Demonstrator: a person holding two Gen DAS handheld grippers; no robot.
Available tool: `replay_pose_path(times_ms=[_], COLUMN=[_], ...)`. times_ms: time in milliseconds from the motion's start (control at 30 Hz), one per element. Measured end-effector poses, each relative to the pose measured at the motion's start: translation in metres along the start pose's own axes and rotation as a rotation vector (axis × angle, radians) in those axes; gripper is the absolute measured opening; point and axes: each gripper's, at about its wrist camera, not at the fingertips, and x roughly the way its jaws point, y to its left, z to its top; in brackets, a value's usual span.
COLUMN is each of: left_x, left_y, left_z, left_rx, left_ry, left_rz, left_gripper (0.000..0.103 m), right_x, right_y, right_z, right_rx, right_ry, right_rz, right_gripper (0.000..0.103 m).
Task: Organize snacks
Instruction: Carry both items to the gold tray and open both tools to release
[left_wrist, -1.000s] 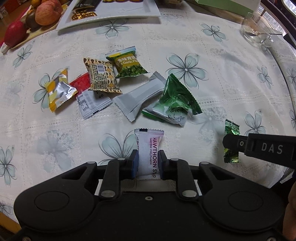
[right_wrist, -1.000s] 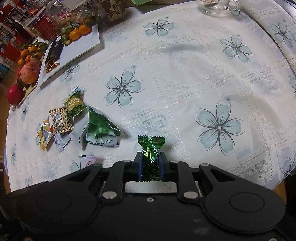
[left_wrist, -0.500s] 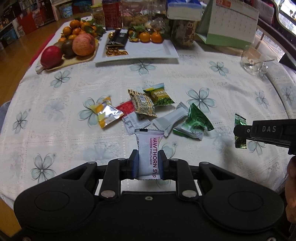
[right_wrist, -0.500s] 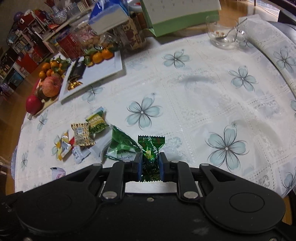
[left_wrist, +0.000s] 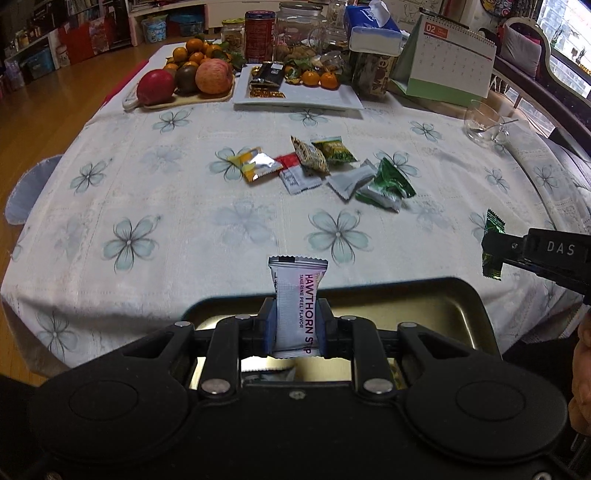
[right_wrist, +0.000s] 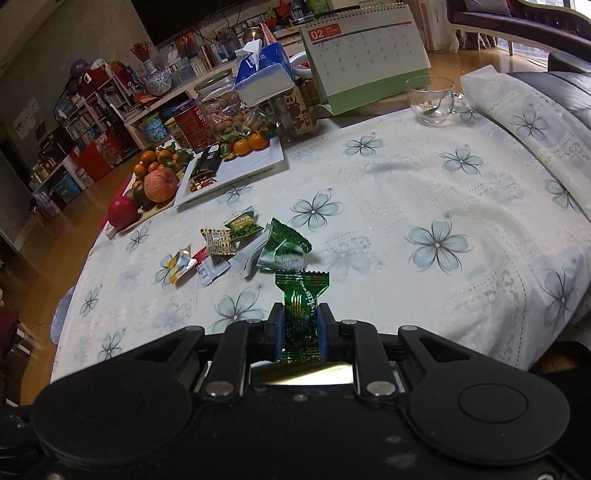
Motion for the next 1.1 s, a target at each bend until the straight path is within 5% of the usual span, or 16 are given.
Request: replay_pose_path(times_ms=[533,1100], left_x=[-0.005,-0.009], left_y=[-0.012,-0.014], left_z=[-0.072,-0.079], left_rx=[-0.027,-0.032], left_ry=[0.143,0.119], left_rz=[-0.124,-0.102], left_gripper=[0.029,0.030], right_x=[-0.051,-0.063], right_y=[-0.004,-0.001], right_z=[-0.119,-0.137], right_rx=[0.047,0.032], right_ry=[0.019,-0.028], right_rz=[-0.002,0.031], right_gripper=[0.020,0.025])
